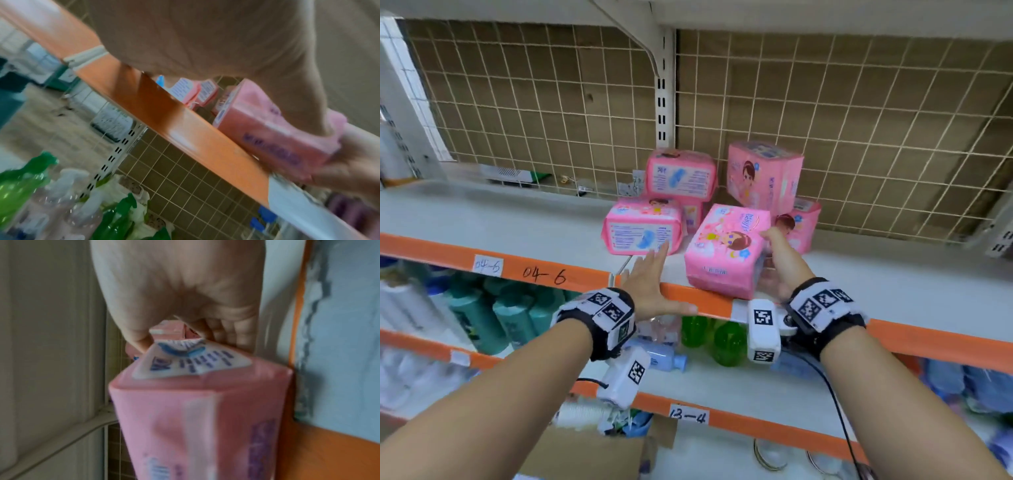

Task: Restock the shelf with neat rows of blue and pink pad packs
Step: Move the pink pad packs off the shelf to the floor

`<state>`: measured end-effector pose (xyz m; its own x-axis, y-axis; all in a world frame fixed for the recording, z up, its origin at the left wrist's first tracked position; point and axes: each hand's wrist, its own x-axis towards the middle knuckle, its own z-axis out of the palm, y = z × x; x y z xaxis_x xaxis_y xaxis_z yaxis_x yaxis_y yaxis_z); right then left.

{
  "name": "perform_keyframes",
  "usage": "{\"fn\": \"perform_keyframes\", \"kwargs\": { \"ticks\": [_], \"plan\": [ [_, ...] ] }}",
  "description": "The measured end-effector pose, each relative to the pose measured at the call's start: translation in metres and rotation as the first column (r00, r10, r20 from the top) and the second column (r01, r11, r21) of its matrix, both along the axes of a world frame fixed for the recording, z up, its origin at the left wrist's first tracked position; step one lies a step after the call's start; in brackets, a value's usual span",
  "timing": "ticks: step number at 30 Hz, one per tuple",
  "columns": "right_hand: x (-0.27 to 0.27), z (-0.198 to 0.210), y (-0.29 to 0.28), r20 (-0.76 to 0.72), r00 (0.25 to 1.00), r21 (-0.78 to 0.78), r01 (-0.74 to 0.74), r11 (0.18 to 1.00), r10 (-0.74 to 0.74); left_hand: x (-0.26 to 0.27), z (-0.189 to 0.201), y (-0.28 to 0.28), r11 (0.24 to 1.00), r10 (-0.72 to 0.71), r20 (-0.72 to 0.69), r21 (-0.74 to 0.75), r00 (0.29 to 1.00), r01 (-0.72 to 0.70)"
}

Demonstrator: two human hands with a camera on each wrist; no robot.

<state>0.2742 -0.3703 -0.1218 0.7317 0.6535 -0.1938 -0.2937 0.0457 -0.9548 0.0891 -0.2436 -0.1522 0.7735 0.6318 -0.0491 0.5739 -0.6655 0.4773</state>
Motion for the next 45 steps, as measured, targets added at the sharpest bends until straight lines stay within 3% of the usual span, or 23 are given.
{"fn": "perform_keyframes", "kwargs": {
  "ticks": [3,5,9,17,21,25,28,31,34,38,41,45],
  "plan": [
    [0.001,0.008,-0.007,-0.028,1.000,-0.079,0.004,0.997,-0.006,0.000,0.015,-0.003,0.989,-0.139,0.190,0.070,0.972,0.128],
    [-0.008,0.012,-0.005,-0.043,0.997,-0.170,-0.075,0.983,0.069,0.009,0.027,-0.012,0.971,-0.206,0.322,-0.051,0.924,0.234],
    [-0.036,0.015,0.000,0.017,0.976,-0.109,-0.213,0.971,0.216,0.024,0.031,-0.030,0.937,-0.071,0.522,-0.257,0.850,0.237],
    [-0.034,0.044,-0.027,0.298,0.939,-0.043,-0.164,0.986,0.169,0.020,0.056,-0.029,0.960,0.007,0.602,-0.227,0.799,0.163],
    [-0.041,0.049,-0.032,0.295,0.925,-0.009,-0.249,0.968,0.241,0.028,0.068,-0.027,0.983,0.034,0.647,-0.160,0.762,0.093],
    [-0.048,0.033,-0.032,0.299,0.899,-0.073,-0.314,0.947,0.321,0.034,0.072,-0.026,0.990,0.050,0.546,-0.136,0.836,0.030],
    [-0.045,0.023,-0.033,0.291,0.909,-0.063,-0.292,0.954,0.297,0.037,0.079,-0.024,0.999,0.010,0.367,-0.042,0.930,0.006],
    [-0.037,0.019,-0.036,0.333,0.924,-0.061,-0.180,0.982,0.190,0.041,0.089,-0.020,0.988,-0.083,0.043,0.137,0.996,0.076],
    [-0.027,0.016,-0.039,0.437,0.885,-0.084,-0.141,0.986,0.164,0.048,0.093,-0.016,0.951,-0.074,-0.309,0.264,0.948,0.160],
    [-0.017,0.011,-0.036,0.547,0.829,-0.100,-0.071,0.993,0.114,0.058,0.090,-0.016,0.928,-0.111,-0.343,0.301,0.933,0.221],
    [-0.005,0.014,-0.029,0.613,0.790,-0.057,0.072,0.996,-0.022,0.063,0.085,-0.014,0.921,-0.078,-0.357,0.332,0.931,0.204],
    [0.020,0.036,-0.009,0.735,0.649,-0.021,0.310,0.950,-0.196,0.069,0.085,-0.012,0.929,-0.053,-0.395,0.317,0.917,0.190]
  ]
}}
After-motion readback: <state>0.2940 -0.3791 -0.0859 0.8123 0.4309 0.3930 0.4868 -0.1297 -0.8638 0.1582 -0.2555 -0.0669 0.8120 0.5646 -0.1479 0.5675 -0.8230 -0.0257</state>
